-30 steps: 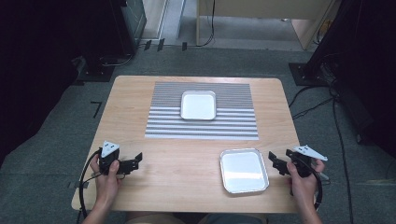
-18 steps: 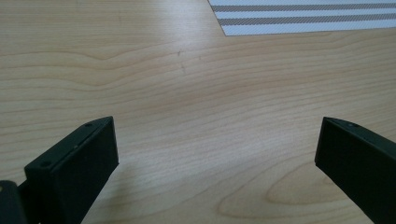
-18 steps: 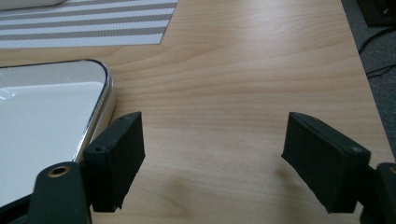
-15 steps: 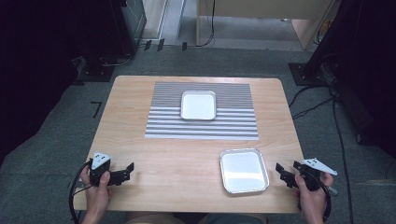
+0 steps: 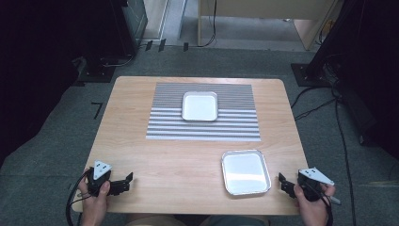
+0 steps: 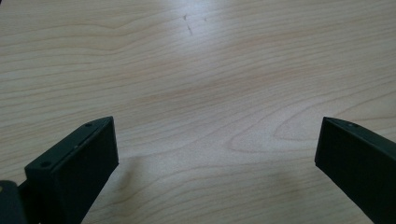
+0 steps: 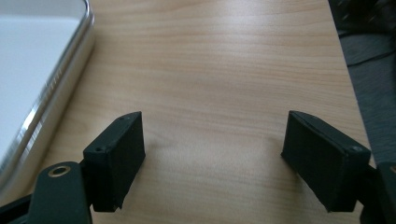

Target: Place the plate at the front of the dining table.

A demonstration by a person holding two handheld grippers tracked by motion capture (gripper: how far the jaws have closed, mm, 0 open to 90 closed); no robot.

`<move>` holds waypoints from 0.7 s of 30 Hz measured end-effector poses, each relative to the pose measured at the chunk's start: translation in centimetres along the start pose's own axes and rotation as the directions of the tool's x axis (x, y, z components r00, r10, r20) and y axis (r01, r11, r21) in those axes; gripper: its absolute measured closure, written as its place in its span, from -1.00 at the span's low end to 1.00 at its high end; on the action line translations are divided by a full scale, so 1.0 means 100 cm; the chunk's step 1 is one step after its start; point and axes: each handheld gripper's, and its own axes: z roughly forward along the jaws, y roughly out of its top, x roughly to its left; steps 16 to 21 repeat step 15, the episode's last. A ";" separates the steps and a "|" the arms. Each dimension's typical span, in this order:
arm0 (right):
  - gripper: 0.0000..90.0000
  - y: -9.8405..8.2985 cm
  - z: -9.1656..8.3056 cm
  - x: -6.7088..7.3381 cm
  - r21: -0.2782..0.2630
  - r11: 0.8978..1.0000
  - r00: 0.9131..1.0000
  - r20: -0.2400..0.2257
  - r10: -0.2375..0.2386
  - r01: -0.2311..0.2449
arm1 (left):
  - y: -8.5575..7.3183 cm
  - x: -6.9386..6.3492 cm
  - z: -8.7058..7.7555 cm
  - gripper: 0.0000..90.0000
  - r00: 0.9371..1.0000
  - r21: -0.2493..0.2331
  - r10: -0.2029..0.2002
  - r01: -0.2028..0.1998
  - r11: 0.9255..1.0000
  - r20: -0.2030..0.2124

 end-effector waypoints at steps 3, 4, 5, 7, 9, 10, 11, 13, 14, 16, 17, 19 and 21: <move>-0.59 -0.007 -0.002 0.004 -0.028 1.000 1.000 0.004 -0.006 0.007 | -0.001 -0.003 0.004 -1.00 1.000 0.040 0.020 -0.019 0.999 -0.011; -0.62 -0.008 -0.002 0.004 -0.036 0.999 1.000 0.001 -0.009 0.009 | 0.000 -0.004 0.007 -1.00 0.999 0.067 0.031 -0.030 0.997 -0.020; -0.64 -0.009 -0.003 0.003 -0.038 0.999 1.000 0.002 -0.008 0.008 | 0.000 -0.003 0.009 -1.00 1.000 0.070 0.026 -0.025 0.997 -0.007; -0.68 -0.009 -0.003 0.003 -0.039 0.999 1.000 0.007 -0.003 0.003 | 0.001 -0.003 0.010 -1.00 1.000 0.066 0.023 -0.022 0.998 -0.008; -0.69 -0.009 -0.002 0.003 -0.038 0.999 1.000 0.008 -0.003 0.003 | 0.001 -0.003 0.010 -1.00 1.000 0.067 0.024 -0.024 0.997 -0.009; -0.69 -0.009 -0.002 0.003 -0.036 0.999 1.000 0.008 -0.003 0.003 | 0.001 -0.003 0.010 -1.00 1.000 0.067 0.024 -0.024 0.997 -0.009; -0.69 -0.009 -0.002 0.003 -0.036 0.999 1.000 0.008 -0.004 0.004 | 0.001 -0.003 0.010 -1.00 1.000 0.066 0.023 -0.022 0.998 -0.009; -0.69 -0.009 -0.002 0.003 -0.036 0.999 1.000 0.008 -0.003 0.003 | 0.001 -0.003 0.010 -1.00 1.000 0.067 0.024 -0.023 0.997 -0.009; -0.69 -0.009 -0.002 0.003 -0.036 0.999 1.000 0.008 -0.003 0.003 | 0.001 -0.003 0.010 -1.00 1.000 0.066 0.023 -0.022 0.998 -0.009; -0.69 -0.009 -0.002 0.003 -0.036 0.999 1.000 0.009 -0.004 0.004 | 0.001 -0.003 0.011 -1.00 1.000 0.066 0.024 -0.023 0.998 -0.008; -0.69 -0.009 -0.002 0.003 -0.036 0.999 1.000 0.009 -0.004 0.004 | 0.001 -0.003 0.011 -1.00 1.000 0.066 0.024 -0.023 0.998 -0.008; -0.69 -0.009 -0.002 0.003 -0.036 0.999 1.000 0.009 -0.004 0.004 | 0.001 -0.003 0.011 -1.00 1.000 0.066 0.024 -0.023 0.998 -0.008; -0.69 -0.009 -0.002 0.003 -0.036 0.999 1.000 0.009 -0.004 0.004 | 0.001 -0.003 0.011 -1.00 1.000 0.066 0.024 -0.023 0.998 -0.008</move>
